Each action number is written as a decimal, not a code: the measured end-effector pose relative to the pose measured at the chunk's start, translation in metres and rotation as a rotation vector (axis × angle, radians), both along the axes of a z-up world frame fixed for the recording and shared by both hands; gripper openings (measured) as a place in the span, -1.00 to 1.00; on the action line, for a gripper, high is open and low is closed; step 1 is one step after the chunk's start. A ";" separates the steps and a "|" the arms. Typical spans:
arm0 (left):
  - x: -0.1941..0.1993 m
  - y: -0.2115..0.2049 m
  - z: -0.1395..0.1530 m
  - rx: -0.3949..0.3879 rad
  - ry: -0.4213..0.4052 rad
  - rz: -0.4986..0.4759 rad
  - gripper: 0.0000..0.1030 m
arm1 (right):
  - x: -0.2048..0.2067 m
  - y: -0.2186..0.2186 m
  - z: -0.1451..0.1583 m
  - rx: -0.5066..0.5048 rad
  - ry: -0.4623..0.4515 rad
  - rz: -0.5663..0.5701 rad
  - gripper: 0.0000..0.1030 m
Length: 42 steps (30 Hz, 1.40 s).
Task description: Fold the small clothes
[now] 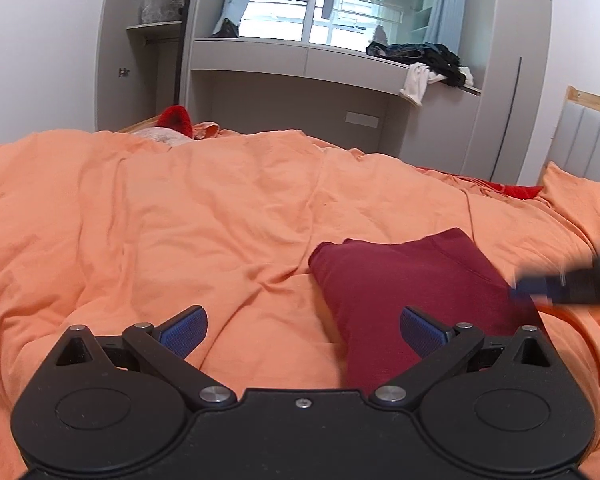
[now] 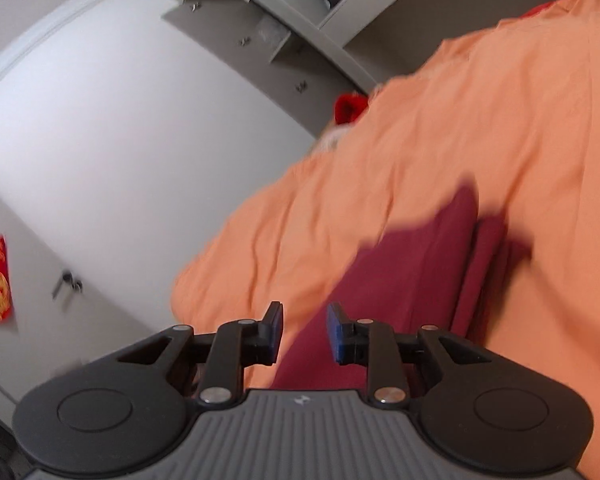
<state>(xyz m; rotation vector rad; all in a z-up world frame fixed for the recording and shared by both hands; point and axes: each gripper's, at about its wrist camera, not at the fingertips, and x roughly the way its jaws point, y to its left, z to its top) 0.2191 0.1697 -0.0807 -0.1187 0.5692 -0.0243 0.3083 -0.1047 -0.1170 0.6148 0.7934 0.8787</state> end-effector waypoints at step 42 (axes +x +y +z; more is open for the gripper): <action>-0.006 -0.018 -0.010 -0.006 0.091 -0.069 0.99 | -0.002 0.039 0.020 -0.470 -0.167 -0.226 0.62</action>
